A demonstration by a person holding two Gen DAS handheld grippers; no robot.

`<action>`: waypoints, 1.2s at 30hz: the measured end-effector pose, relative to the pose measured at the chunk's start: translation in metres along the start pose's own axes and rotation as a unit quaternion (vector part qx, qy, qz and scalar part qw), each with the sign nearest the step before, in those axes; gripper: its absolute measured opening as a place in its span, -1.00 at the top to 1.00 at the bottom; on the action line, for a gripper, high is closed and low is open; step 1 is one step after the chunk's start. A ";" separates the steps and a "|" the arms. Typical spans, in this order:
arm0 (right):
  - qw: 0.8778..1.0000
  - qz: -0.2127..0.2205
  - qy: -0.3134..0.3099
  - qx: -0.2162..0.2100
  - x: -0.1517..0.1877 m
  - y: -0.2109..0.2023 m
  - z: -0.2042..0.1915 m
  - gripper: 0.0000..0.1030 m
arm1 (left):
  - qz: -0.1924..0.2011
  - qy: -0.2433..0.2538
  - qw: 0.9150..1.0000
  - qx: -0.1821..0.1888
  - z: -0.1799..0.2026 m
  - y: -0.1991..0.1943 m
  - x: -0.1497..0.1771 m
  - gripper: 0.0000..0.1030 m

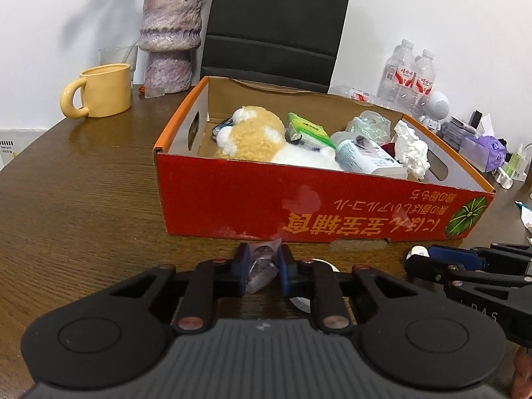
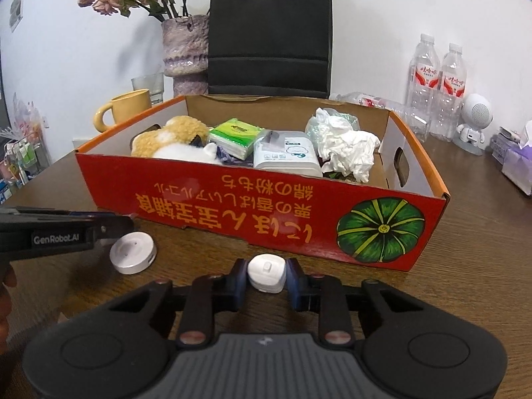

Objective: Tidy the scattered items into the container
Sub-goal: 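Carry the clear packet and white lid over the box and open both tools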

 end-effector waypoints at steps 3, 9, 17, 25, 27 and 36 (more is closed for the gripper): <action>1.000 0.002 0.013 -0.009 0.000 -0.002 -0.002 0.53 | 0.004 0.002 1.000 -0.002 0.001 -0.001 0.001 0.65; 1.000 0.019 0.016 -0.018 0.000 -0.015 -0.008 0.53 | 0.026 -0.005 1.000 0.012 0.002 -0.023 0.004 0.65; 0.997 0.062 0.024 -0.029 -0.009 -0.054 -0.004 0.53 | 0.051 -0.004 0.998 0.044 0.005 -0.064 0.003 0.65; 0.992 0.119 0.033 -0.010 -0.056 -0.080 0.026 0.53 | 0.123 0.036 0.990 0.065 0.039 -0.095 -0.056 0.65; 0.990 0.134 0.038 -0.006 -0.073 -0.084 0.034 0.53 | 0.135 0.045 0.987 0.070 0.052 -0.095 -0.071 0.65; 0.992 0.122 0.043 -0.015 -0.110 -0.056 0.049 0.53 | 0.123 0.057 0.987 0.080 0.087 -0.054 -0.100 0.65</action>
Point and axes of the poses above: each gripper's, at about its wrist camera, not at the fingertips, and y roughly the way its jaws point, z to its right, x to its underside, the point moved 7 cm from there along y, roughly the way its jaws point, and after that the axes turned 9 degrees about -y, right-handed, at the moved point
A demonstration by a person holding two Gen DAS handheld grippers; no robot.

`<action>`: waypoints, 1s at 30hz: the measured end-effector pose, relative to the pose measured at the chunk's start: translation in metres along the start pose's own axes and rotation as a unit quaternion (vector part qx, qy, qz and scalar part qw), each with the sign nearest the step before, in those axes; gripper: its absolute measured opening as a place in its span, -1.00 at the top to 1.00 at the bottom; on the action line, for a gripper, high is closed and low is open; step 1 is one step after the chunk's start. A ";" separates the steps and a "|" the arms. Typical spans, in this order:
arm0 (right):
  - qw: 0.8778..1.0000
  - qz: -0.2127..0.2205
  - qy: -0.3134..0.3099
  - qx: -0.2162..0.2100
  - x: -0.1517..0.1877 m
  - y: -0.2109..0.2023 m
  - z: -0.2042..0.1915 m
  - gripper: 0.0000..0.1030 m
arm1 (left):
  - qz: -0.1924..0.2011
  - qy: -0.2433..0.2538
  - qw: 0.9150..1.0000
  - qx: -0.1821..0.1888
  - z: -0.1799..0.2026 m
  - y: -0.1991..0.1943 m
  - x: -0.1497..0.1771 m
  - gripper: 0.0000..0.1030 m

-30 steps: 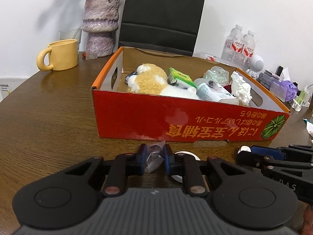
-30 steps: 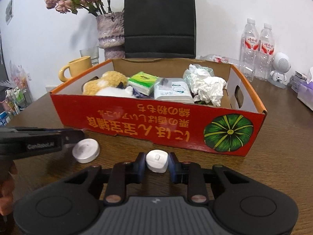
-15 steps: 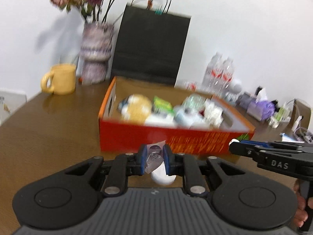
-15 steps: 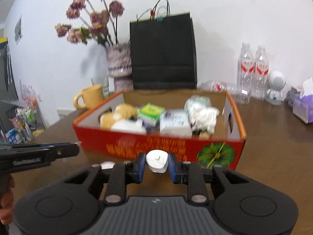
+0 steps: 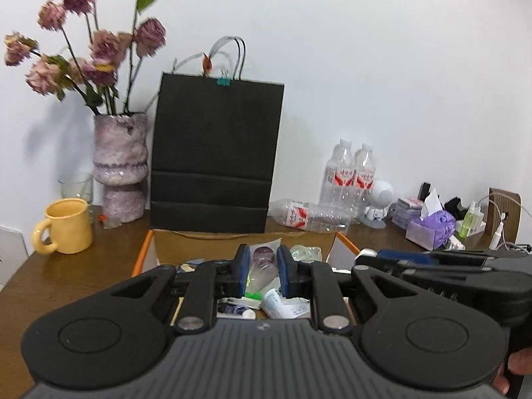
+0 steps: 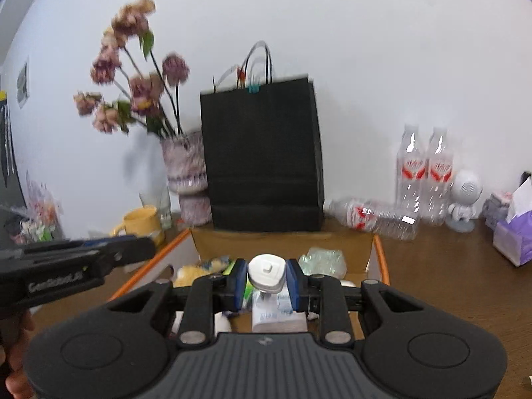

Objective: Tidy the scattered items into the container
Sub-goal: 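Carry the clear packet and white lid over the box and open both tools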

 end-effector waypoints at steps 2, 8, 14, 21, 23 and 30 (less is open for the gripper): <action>1.000 -0.017 -0.002 -0.006 0.005 0.012 0.002 0.53 | -0.010 0.002 1.000 -0.001 0.000 0.011 0.005 0.65; 0.998 -0.057 -0.003 0.004 0.024 0.044 0.012 0.53 | -0.032 -0.006 0.999 -0.007 -0.007 0.043 0.015 0.65; 0.996 -0.084 -0.010 0.002 0.037 0.064 0.018 0.53 | -0.064 0.005 0.998 -0.008 -0.012 0.070 0.029 0.64; 0.993 -0.119 -0.005 0.000 0.055 0.080 0.020 0.53 | -0.099 0.019 0.995 -0.015 -0.018 0.085 0.049 0.64; 0.993 -0.122 -0.008 0.001 0.056 0.081 0.019 0.53 | -0.103 0.025 0.994 -0.016 -0.016 0.087 0.053 0.64; 0.992 -0.128 -0.012 0.001 0.058 0.083 0.017 0.53 | -0.112 0.034 0.993 -0.020 -0.013 0.090 0.060 0.61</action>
Point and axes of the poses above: each gripper's, at about its wrist camera, not at the fingertips, and y roughly the way its jaws point, z to its right, x to its underside, the point moved 7 cm from there along y, roughly the way its jaws point, and after that the axes turned 9 degrees about -y, right-handed, at the moved point
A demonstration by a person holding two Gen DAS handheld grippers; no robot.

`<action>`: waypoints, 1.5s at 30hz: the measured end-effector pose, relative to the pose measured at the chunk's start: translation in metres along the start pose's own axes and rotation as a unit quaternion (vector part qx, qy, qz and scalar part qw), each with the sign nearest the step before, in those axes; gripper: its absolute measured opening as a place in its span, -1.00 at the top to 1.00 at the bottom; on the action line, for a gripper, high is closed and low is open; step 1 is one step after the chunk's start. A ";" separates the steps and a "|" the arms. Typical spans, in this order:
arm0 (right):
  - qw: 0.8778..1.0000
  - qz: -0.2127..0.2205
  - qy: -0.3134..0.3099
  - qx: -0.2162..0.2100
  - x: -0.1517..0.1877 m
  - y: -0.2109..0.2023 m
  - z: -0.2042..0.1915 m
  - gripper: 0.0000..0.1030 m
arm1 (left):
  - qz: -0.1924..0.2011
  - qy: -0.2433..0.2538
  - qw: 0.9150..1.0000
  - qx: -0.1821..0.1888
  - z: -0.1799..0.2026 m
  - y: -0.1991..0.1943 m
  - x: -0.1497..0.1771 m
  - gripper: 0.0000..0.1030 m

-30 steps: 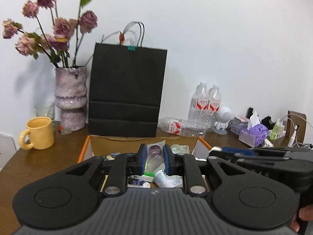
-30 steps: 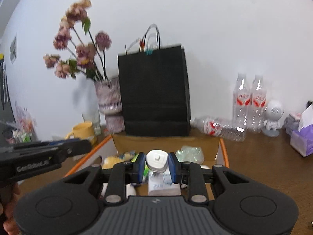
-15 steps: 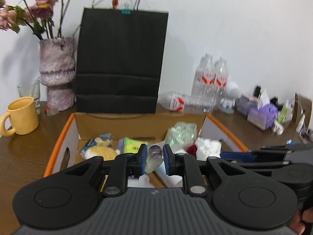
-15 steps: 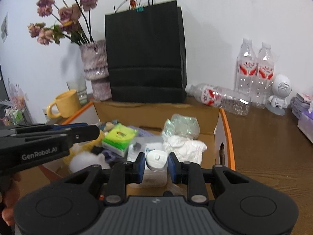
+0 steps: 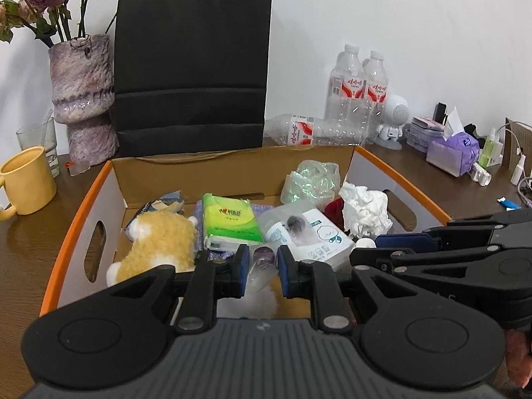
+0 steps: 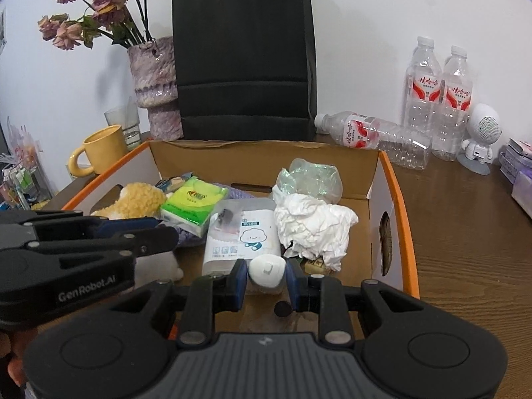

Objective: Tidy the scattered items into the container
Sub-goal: 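Carry the clear packet and white lid over the box and open both tools, then move both tools back toward the last white lid and clear packet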

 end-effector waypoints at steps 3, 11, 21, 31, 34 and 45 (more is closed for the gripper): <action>1.000 -0.001 0.006 -0.003 -0.001 -0.001 0.001 0.48 | 0.003 0.000 1.000 -0.004 0.000 -0.002 0.000 0.30; 1.000 0.016 0.012 0.012 -0.008 -0.011 0.008 -0.10 | 0.025 -0.002 0.999 -0.027 -0.003 -0.014 -0.008 -0.19; 0.997 0.069 0.028 0.017 -0.017 -0.043 0.007 -0.65 | 0.087 -0.051 0.994 -0.052 -0.034 -0.066 -0.022 -1.00; 0.991 0.127 -0.029 0.008 0.001 -0.099 -0.045 -0.67 | 0.093 -0.084 0.989 -0.078 -0.074 -0.129 0.017 -1.00; 0.991 0.124 -0.045 -0.012 0.018 -0.107 -0.066 -0.67 | 0.076 -0.087 0.989 -0.091 -0.087 -0.139 0.035 -1.00; 0.985 0.037 -0.122 -0.113 0.085 -0.089 -0.154 -0.39 | 0.034 -0.112 0.988 -0.103 -0.116 -0.167 0.095 -1.00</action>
Point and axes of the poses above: each gripper's, at about its wrist camera, not at the fingertips, and y roughly the way its jaws point, z to its right, x to its underside, the point moved 7 cm from there along y, roughly the way its jaws point, and after that the axes turned 9 degrees about -y, right-handed, at the moved point
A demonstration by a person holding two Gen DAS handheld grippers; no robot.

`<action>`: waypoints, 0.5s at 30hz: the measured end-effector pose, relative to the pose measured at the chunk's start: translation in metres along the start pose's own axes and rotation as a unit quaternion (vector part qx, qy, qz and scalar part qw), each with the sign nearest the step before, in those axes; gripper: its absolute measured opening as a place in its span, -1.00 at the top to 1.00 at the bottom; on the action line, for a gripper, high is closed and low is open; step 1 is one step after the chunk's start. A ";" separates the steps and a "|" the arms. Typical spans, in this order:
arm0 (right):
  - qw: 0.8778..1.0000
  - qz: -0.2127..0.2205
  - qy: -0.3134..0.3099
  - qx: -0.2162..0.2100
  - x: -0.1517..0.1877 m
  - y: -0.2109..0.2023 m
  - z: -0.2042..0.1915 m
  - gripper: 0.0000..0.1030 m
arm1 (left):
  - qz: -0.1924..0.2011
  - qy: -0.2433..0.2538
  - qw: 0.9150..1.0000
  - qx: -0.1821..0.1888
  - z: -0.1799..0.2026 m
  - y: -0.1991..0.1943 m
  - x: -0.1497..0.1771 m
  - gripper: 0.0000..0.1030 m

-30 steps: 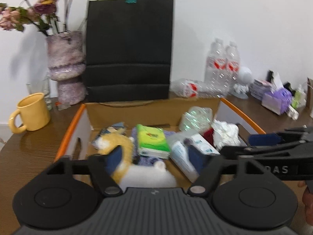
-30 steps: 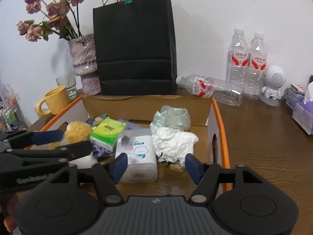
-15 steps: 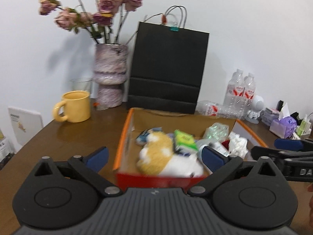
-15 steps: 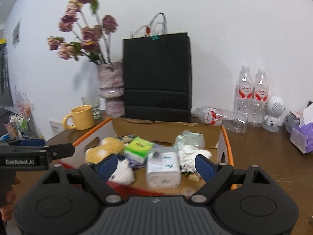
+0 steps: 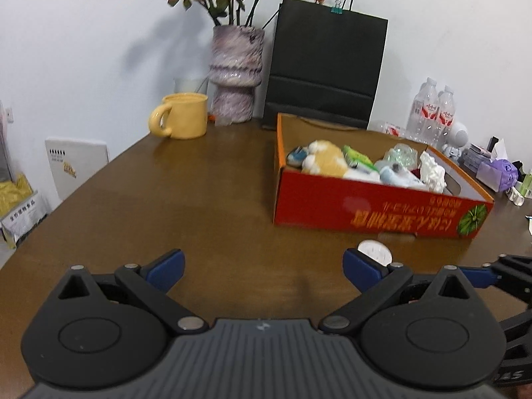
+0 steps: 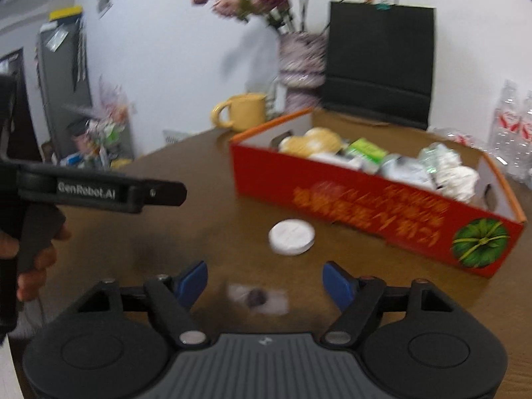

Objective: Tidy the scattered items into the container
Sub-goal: 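Move both tools back toward the last white lid and clear packet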

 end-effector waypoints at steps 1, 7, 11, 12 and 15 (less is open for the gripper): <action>1.000 -0.004 -0.006 -0.002 0.003 0.002 -0.005 -0.28 | -0.003 -0.001 1.000 0.001 -0.001 -0.001 0.002 -1.00; 1.000 -0.027 -0.008 0.000 0.014 0.009 -0.004 0.72 | -0.016 0.006 1.000 0.011 0.010 0.006 0.008 -1.00; 1.000 -0.021 0.020 0.008 0.018 0.005 0.015 0.83 | -0.027 0.018 0.999 0.025 0.034 0.023 0.010 -1.00; 0.999 -0.019 0.027 0.015 0.020 0.003 0.022 0.83 | -0.030 0.023 0.999 0.027 0.042 0.028 0.010 -1.00; 0.998 -0.011 0.052 0.033 0.023 0.000 0.045 0.84 | -0.039 0.040 0.998 0.028 0.067 0.048 0.011 -0.99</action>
Point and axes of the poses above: each gripper's, at about its wrist camera, not at the fingertips, and y roughly the way its jaws point, z to its right, x to its underside, the point moved 7 cm from there along y, roughly the way its jaws point, and after that the axes turned 9 degrees about -y, right-handed, at the moved point
